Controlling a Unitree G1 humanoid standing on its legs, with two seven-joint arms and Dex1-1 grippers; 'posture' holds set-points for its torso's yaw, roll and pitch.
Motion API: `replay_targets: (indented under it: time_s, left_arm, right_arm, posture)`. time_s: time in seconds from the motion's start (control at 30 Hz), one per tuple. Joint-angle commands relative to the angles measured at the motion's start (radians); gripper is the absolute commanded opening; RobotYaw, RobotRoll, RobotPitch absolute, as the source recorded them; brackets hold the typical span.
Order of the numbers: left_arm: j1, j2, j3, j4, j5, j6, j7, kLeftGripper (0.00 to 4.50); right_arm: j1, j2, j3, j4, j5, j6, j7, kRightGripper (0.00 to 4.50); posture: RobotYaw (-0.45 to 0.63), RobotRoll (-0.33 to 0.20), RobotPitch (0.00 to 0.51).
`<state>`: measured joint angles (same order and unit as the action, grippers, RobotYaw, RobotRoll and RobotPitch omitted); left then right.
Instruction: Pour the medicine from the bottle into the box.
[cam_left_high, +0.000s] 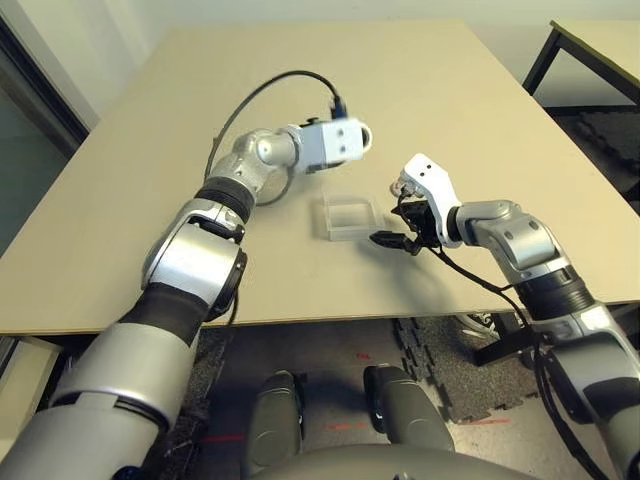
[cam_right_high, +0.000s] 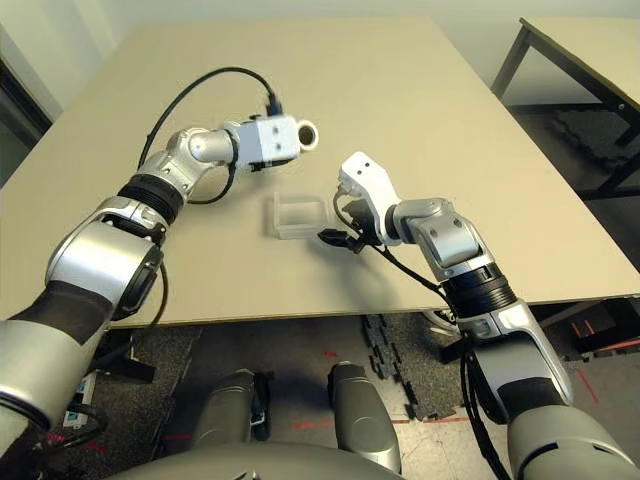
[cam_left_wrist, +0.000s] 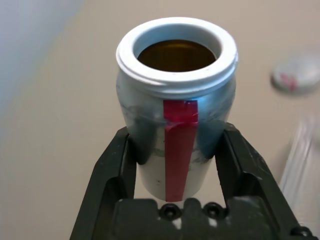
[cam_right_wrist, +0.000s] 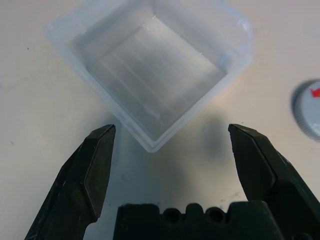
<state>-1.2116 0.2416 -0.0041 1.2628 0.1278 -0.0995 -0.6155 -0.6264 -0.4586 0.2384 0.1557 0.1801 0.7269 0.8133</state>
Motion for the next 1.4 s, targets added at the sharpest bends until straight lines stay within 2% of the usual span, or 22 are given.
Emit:
replay_targets:
  time_s: [0.03, 0.3, 0.5, 0.73, 0.83, 0.87, 0.93, 1.1, 1.3, 1.4]
  left_arm:
    - [0.058, 0.012, 0.093, -0.012, -0.094, 0.082, 0.069, 2.4]
    - [0.15, 0.014, 0.217, -0.026, -0.208, 0.109, 0.145, 2.4]
    - [0.193, 0.009, 0.24, -0.012, -0.227, 0.108, 0.185, 2.4]
    - [0.174, 0.011, 0.23, -0.011, -0.211, 0.087, 0.195, 2.4]
    - [0.113, 0.037, 0.189, -0.015, -0.167, 0.036, 0.19, 2.4]
    - [0.064, 0.057, 0.114, -0.024, -0.093, -0.015, 0.163, 2.4]
    - [-0.011, 0.102, -0.105, -0.047, 0.121, -0.171, 0.111, 2.4]
    - [-0.09, 0.153, -0.519, -0.05, 0.512, -0.388, 0.08, 2.4]
    - [-0.122, 0.145, -0.78, -0.029, 0.765, -0.453, 0.178, 2.4]
    - [-0.142, 0.135, -0.845, -0.021, 0.838, -0.457, 0.259, 2.4]
  right_arm:
    - [0.018, 0.015, -0.05, -0.014, 0.03, -0.068, 0.006, 4.5]
    - [0.063, -0.004, -0.118, -0.055, 0.09, -0.069, 0.034, 4.5]
    - [0.077, -0.012, -0.122, -0.071, 0.108, -0.059, 0.04, 4.5]
    - [0.103, -0.021, -0.143, -0.105, 0.128, -0.031, 0.021, 4.5]
    - [0.109, -0.028, -0.151, -0.117, 0.134, -0.023, 0.02, 4.5]
    - [0.109, -0.034, -0.152, -0.121, 0.134, -0.021, 0.022, 4.5]
    - [0.108, -0.043, -0.149, -0.127, 0.135, -0.017, 0.025, 4.5]
    - [0.1, -0.041, -0.139, -0.116, 0.133, -0.019, 0.022, 4.5]
    - [0.082, -0.011, -0.132, -0.094, 0.127, -0.026, 0.002, 4.5]
    - [0.076, -0.002, -0.13, -0.089, 0.125, -0.027, -0.005, 4.5]
  posture:
    - [-0.14, 0.0, 0.082]
    - [-0.15, 0.0, 0.085]
    - [-0.16, 0.0, 0.084]
    - [-0.16, 0.0, 0.08]
    - [-0.16, 0.0, 0.079]
    - [-0.16, 0.0, 0.075]
    - [-0.16, 0.0, 0.072]
    - [-0.15, 0.0, 0.065]
    - [-0.18, 0.0, 0.062]
    - [-0.19, 0.0, 0.064]
